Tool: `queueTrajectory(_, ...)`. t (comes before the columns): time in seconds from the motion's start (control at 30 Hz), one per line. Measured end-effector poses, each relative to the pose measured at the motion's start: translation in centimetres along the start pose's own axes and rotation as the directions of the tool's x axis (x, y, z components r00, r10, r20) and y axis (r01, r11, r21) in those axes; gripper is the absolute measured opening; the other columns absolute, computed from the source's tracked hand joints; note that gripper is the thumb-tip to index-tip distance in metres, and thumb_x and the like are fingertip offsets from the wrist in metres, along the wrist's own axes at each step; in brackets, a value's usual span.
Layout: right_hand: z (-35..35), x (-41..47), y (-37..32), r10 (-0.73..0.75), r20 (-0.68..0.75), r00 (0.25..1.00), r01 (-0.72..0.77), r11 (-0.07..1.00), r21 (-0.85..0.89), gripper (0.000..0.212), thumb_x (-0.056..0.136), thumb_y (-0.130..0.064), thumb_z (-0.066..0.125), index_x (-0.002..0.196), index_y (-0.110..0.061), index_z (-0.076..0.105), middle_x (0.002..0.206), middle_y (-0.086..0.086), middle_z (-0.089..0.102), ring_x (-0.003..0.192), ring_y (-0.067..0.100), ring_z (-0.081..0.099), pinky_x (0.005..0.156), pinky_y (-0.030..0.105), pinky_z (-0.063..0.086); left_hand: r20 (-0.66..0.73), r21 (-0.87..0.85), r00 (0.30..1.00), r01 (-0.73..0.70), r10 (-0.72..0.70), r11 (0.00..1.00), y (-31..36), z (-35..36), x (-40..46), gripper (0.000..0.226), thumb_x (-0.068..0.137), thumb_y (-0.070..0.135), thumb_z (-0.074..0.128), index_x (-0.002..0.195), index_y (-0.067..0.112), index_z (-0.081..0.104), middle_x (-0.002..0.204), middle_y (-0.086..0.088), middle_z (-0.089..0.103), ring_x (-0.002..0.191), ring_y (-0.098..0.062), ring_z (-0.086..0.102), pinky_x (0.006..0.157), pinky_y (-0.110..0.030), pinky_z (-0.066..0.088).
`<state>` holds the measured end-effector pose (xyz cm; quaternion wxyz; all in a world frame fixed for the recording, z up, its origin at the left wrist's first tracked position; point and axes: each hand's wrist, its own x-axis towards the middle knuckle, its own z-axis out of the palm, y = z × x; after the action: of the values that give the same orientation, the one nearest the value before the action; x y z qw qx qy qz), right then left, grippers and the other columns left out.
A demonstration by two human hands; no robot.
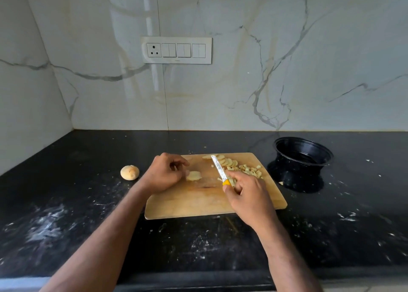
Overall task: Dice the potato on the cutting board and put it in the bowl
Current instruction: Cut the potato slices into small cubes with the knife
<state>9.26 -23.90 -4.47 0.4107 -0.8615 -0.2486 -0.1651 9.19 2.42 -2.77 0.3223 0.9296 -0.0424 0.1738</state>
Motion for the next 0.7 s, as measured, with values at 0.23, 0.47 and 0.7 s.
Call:
queueTrajectory(0.23,0.4,-0.3,-0.8,0.007,-0.005,1.000,-0.007,0.999,-0.042,0.036,0.094,-0.025,0.067,0.129,-0.023,0.068,0.052,-0.019,0.051,0.052,0.000,0.053,0.066,0.021,0.057,0.065,0.139,0.997,0.038,-0.047,0.990,1.3,1.1,-0.1,0.021,0.078,0.033,0.080,0.099,0.026,0.078,0.087,0.019,0.065,0.084,-0.001,0.058,0.081,-0.018,0.042)
queueTrajectory(0.47,1.4,-0.4,-2.3,-0.016,0.060,0.998,0.024,0.990,-0.139,0.036,0.093,-0.024,0.067,0.129,-0.023,0.067,0.062,-0.019,0.047,0.054,-0.003,0.046,0.047,0.008,0.036,0.063,0.110,0.997,0.034,-0.041,0.993,1.3,1.5,-0.2,0.016,0.075,0.036,0.083,0.079,0.023,0.075,0.073,0.011,0.066,0.076,-0.004,0.058,0.067,-0.027,0.044)
queueTrajectory(0.7,2.7,0.1,-4.1,-0.029,0.058,0.998,0.041,0.975,-0.218,0.032,0.092,-0.019,0.066,0.123,-0.017,0.071,0.107,-0.004,0.075,0.093,0.012,0.068,0.078,0.025,0.060,0.030,0.101,0.995,0.093,-0.097,0.991,1.7,1.8,-0.2,0.026,0.074,0.045,0.085,0.081,0.021,0.077,0.072,0.005,0.068,0.076,-0.013,0.060,0.077,-0.046,0.053)
